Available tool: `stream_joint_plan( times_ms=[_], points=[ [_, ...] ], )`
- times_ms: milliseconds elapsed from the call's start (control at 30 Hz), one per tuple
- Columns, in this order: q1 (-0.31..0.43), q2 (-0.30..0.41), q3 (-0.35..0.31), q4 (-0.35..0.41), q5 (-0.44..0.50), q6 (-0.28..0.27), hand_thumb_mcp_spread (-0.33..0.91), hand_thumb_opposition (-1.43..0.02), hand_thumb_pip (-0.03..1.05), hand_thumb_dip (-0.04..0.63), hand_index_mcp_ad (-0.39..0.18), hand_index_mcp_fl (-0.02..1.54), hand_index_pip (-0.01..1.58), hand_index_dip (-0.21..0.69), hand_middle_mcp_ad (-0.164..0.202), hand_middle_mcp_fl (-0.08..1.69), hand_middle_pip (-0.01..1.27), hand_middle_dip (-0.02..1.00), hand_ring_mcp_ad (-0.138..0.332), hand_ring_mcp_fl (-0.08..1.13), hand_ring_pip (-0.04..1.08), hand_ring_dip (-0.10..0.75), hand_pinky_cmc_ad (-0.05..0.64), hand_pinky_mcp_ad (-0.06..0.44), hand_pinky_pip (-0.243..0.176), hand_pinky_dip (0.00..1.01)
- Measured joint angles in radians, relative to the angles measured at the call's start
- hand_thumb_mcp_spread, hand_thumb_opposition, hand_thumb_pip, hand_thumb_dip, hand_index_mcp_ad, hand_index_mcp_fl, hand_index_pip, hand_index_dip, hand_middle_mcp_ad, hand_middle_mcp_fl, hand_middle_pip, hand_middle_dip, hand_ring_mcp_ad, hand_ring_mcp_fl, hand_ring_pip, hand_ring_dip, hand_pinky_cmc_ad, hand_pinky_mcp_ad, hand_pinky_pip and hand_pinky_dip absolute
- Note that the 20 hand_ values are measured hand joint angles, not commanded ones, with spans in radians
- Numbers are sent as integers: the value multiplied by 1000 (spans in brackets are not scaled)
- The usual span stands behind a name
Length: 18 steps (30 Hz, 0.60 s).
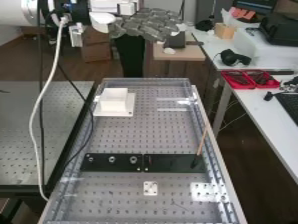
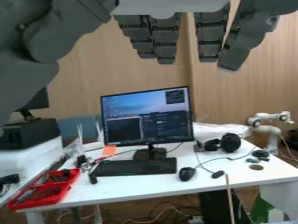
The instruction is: Grab the pcb board and place it in the clear container
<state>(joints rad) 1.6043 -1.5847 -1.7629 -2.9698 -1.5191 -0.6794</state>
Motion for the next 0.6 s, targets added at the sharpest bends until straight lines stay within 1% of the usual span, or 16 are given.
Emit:
stream_joint_plan(
  times_ms=[233, 267, 300, 367, 467, 533, 600],
  points=[
    [6, -11, -73, 81, 30, -10, 164, -667, 152, 7, 106, 42, 86, 49, 119, 7, 150, 24, 279, 30, 101, -35, 281, 244, -89, 339],
    [6, -15, -93, 110, 36, -9, 182, -667, 157, 2, 106, 42, 82, 44, 119, 7, 150, 24, 279, 30, 101, -35, 281, 246, -91, 339],
    [6, -16, -95, 112, 37, -9, 178, -667, 164, 7, 106, 42, 87, 58, 119, 9, 152, 28, 279, 30, 101, -35, 279, 246, -91, 339],
    [3, -27, -125, 153, 53, -5, 194, -667, 176, 2, 106, 42, 84, 65, 119, 9, 150, 24, 279, 30, 101, -35, 279, 244, -91, 339],
    [-3, -43, -155, 198, 72, 5, 215, -667, 227, 5, 106, 42, 87, 79, 119, 9, 150, 24, 279, 26, 101, -35, 279, 244, -91, 339],
    [-10, -56, -174, 232, 87, 17, 227, -667, 229, 5, 106, 38, 86, 75, 119, 5, 150, 24, 279, 24, 101, -31, 281, 244, -91, 339],
    [-18, -71, -191, 260, 103, 25, 264, -663, 255, 12, 106, 86, 86, 93, 115, 5, 150, 26, 279, 24, 101, -31, 284, 244, -91, 335]
  ],
)
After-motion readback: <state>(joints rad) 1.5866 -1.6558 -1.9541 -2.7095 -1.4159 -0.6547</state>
